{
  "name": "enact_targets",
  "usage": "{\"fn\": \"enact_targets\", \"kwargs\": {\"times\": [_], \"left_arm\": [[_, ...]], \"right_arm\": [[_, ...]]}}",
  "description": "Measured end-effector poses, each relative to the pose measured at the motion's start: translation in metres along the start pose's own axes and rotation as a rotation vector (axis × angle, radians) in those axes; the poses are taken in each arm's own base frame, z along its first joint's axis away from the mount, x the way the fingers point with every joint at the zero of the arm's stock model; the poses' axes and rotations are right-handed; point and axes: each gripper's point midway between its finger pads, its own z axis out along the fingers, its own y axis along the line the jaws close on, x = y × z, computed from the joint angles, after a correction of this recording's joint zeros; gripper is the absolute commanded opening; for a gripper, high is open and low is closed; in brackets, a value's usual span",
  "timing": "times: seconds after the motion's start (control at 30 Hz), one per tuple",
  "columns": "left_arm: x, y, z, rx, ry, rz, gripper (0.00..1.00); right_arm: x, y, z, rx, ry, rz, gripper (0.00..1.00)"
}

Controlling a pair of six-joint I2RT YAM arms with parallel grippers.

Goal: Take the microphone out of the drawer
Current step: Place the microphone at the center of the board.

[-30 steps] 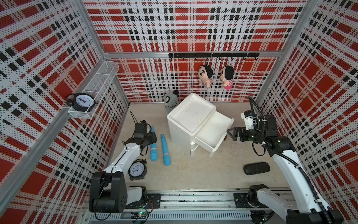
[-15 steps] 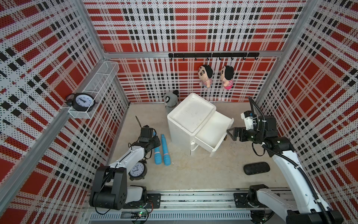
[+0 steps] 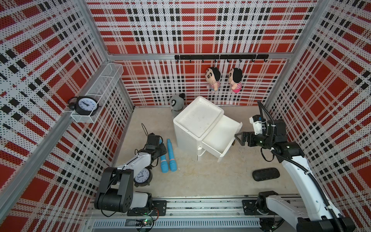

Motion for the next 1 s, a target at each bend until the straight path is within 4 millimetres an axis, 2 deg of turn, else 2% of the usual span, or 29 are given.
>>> {"fn": "enact_targets", "kwargs": {"times": [0.17, 0.43, 0.63, 0.83, 1.0], "left_arm": [[0.002, 0.0, 0.002, -0.002, 0.002, 0.004, 0.3], [0.005, 0.001, 0.006, -0.006, 0.01, 0.004, 0.28], [0.006, 0.001, 0.008, -0.005, 0.015, 0.004, 0.31], [0.006, 0.001, 0.009, -0.002, 0.018, 0.005, 0.41], [0.009, 0.0, 0.011, 0.0, 0.027, 0.004, 0.46]], "right_arm": [[0.0, 0.0, 0.0, 0.0, -0.001, 0.002, 1.0], [0.001, 0.0, -0.001, 0.0, -0.003, 0.003, 1.0], [0.001, 0.0, -0.001, 0.0, -0.004, 0.003, 1.0], [0.0, 0.0, -0.001, 0.0, -0.004, 0.002, 1.0], [-0.001, 0.001, -0.002, -0.001, -0.006, 0.001, 1.0]]}}
